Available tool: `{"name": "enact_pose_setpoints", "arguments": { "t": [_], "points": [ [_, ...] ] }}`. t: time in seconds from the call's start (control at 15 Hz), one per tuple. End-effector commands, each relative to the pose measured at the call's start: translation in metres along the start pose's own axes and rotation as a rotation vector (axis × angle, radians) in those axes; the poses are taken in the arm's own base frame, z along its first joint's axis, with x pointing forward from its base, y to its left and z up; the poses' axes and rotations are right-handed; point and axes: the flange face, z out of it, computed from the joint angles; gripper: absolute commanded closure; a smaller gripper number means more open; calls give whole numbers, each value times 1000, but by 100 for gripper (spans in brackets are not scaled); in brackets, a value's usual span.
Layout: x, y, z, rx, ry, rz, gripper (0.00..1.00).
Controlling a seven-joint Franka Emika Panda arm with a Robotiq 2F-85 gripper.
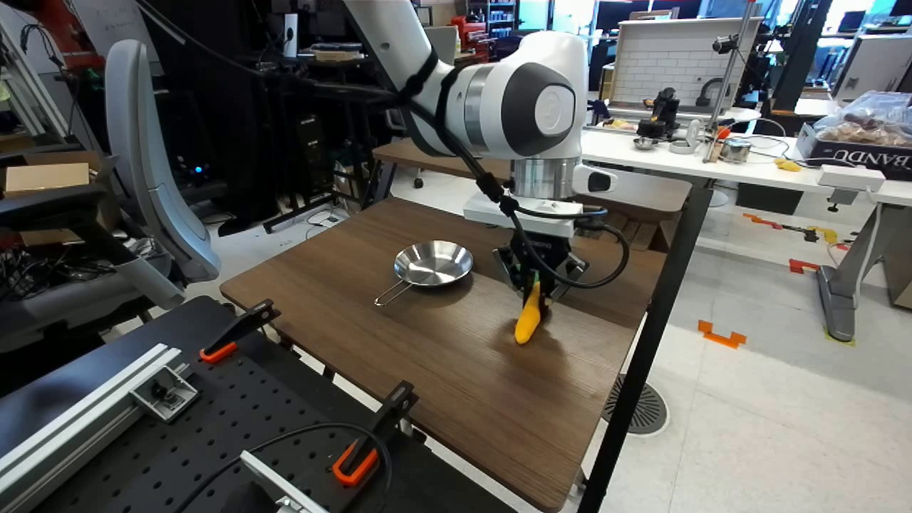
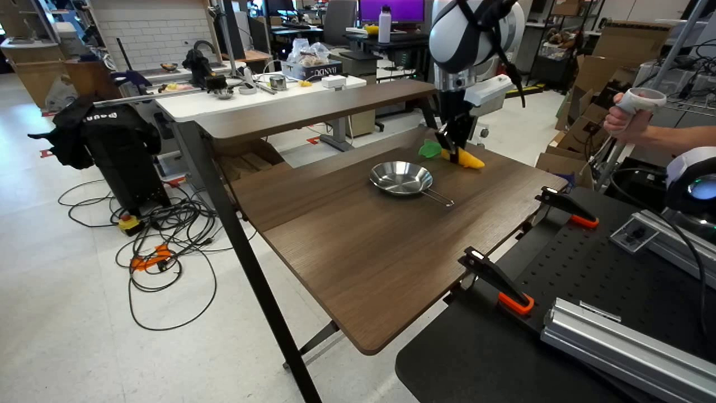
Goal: Place the carrot plush toy on the pan
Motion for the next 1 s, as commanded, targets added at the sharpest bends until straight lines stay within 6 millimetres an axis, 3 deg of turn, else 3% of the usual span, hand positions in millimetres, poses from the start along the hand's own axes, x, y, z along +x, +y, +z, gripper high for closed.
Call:
{"name": "enact_pose_setpoints", "arguments": {
  "t": [0.0, 0.33, 0.6, 0.93],
  "points": [
    [0, -4, -14, 0, 22, -23, 100],
    [-5, -29, -49, 4, 55, -61, 97],
    [-7, -64, -77, 16, 88, -109, 97],
    [-10, -110, -93, 27, 107, -178, 97]
  ]
}}
